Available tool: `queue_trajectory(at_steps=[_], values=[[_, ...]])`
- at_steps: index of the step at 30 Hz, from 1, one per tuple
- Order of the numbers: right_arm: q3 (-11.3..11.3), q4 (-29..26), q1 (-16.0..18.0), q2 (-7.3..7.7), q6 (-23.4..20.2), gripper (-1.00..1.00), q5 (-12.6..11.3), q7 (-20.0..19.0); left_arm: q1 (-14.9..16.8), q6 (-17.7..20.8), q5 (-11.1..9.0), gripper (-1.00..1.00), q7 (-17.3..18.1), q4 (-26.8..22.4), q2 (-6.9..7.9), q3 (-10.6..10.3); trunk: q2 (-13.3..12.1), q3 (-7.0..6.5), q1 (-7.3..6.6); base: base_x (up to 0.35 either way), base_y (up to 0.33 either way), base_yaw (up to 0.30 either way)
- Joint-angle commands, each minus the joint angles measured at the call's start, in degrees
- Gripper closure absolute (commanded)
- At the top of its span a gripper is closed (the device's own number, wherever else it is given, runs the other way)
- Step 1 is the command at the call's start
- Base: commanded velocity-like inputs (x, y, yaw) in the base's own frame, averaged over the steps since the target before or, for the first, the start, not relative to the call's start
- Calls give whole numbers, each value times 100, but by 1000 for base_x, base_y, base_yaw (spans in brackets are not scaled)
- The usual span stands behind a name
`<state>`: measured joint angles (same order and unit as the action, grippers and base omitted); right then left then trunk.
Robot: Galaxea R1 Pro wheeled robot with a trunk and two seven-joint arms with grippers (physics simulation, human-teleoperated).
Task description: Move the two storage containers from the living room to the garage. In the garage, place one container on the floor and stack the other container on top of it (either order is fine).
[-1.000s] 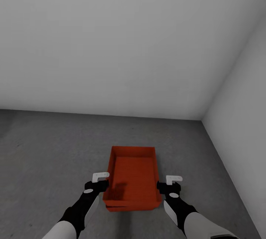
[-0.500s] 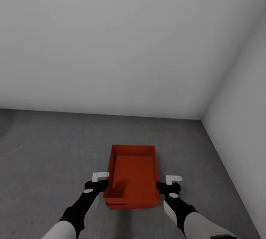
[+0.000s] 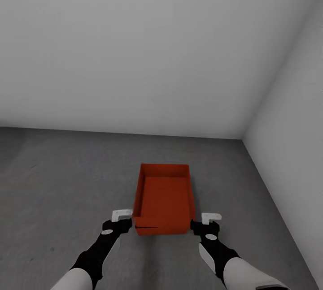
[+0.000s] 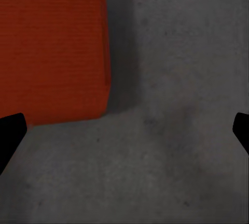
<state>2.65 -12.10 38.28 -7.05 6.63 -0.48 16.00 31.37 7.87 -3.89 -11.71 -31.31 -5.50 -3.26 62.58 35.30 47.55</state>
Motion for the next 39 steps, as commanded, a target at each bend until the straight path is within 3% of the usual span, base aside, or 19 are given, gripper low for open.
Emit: queue_trajectory(at_steps=[1,17,23,29,30,31,34,37,39], values=[[29,6,4,-3,15,-100,-5,37,1,31,-41,-100,-42,-12,5,-35,4,5,-3,-333,88,0],[34,6,4,11,9,-100,-26,12,1,31,-41,-100,-42,1,5,-35,4,5,-3,-329,88,0],[32,142,4,62,-7,-100,-37,-23,1,25,-34,-100,-13,45,21,-51,4,5,-3,-85,21,0],[54,894,4,265,4,-100,-23,-39,7,114,-40,-100,-12,127,106,-40,4,5,-3,-6,1,0],[57,1134,-10,365,3,-100,-26,-55,7,116,-58,-100,-6,412,243,-38,4,5,-3,-1,0,0],[59,1265,-20,452,4,-100,-28,-76,4,91,-116,-100,-2,835,410,-34,4,5,-3,0,0,0],[60,1352,-23,626,9,-100,-28,-109,8,65,-415,-100,-1,1539,588,38,4,5,-3,0,0,0],[60,1381,-109,779,12,-100,-27,-152,5,46,-859,-100,16,2125,745,101,4,5,-3,0,0,0],[60,1390,-360,840,-4,-100,-28,-173,2,31,-1190,-100,36,2605,924,121,4,5,-3,0,0,0]])
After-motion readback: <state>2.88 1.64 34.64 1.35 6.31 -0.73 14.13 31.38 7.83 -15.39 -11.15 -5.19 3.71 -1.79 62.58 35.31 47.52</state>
